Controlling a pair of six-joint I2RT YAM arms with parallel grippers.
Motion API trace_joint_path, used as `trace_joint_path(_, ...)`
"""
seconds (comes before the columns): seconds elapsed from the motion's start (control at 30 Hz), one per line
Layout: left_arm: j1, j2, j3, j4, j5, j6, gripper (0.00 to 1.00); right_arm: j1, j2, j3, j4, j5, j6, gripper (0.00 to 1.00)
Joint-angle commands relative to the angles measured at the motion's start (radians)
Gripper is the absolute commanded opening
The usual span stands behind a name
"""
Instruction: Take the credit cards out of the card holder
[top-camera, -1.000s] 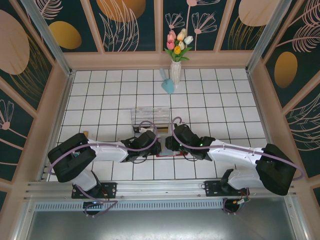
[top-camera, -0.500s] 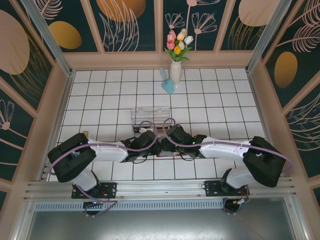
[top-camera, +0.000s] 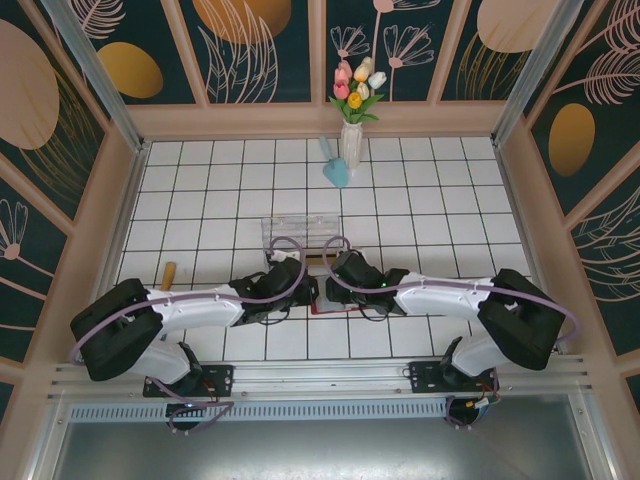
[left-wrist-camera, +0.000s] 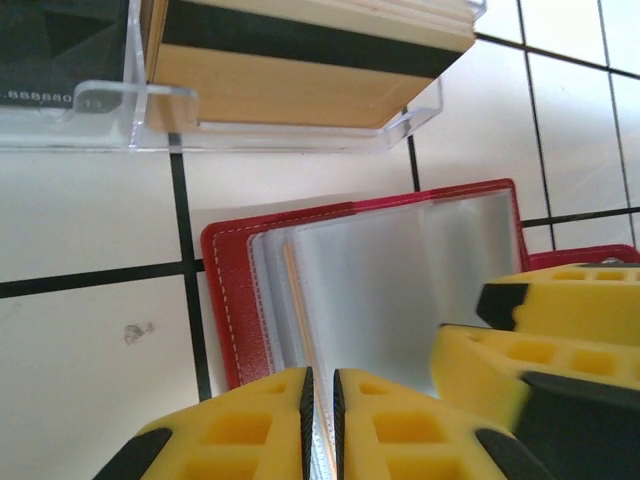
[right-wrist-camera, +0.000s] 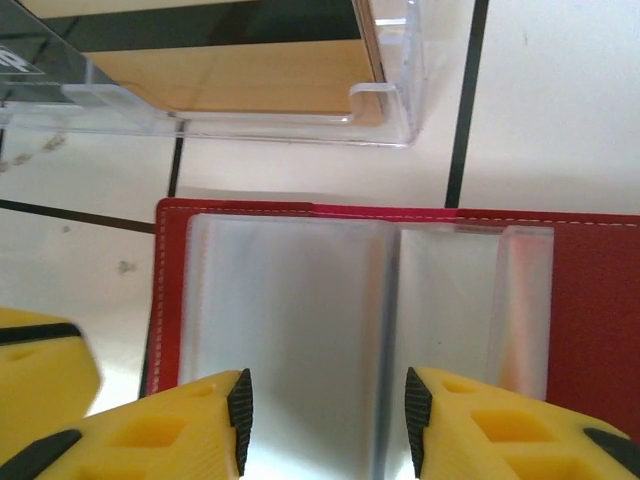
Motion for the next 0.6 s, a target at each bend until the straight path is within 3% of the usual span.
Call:
trace_joint_path(0.0, -0.003, 0.029, 0.004, 0.000, 0.007, 0.011, 0.17, -0.007, 0.023, -0.017, -0.038, 0.053, -0.012, 0.41)
trace_joint_path(0.23, -0.003, 0.120, 0.023, 0.059, 0.051, 0.000, 0.18, -0.009, 0.048, -0.030, -0.038, 0.063, -0.007, 0.21)
trace_joint_path(0.57, -0.003, 0.138, 0.028, 0.082, 0.068, -0.003, 0.19, -0.009, 0.065, -0.056, -0.001, 0.041, 0.002, 0.08)
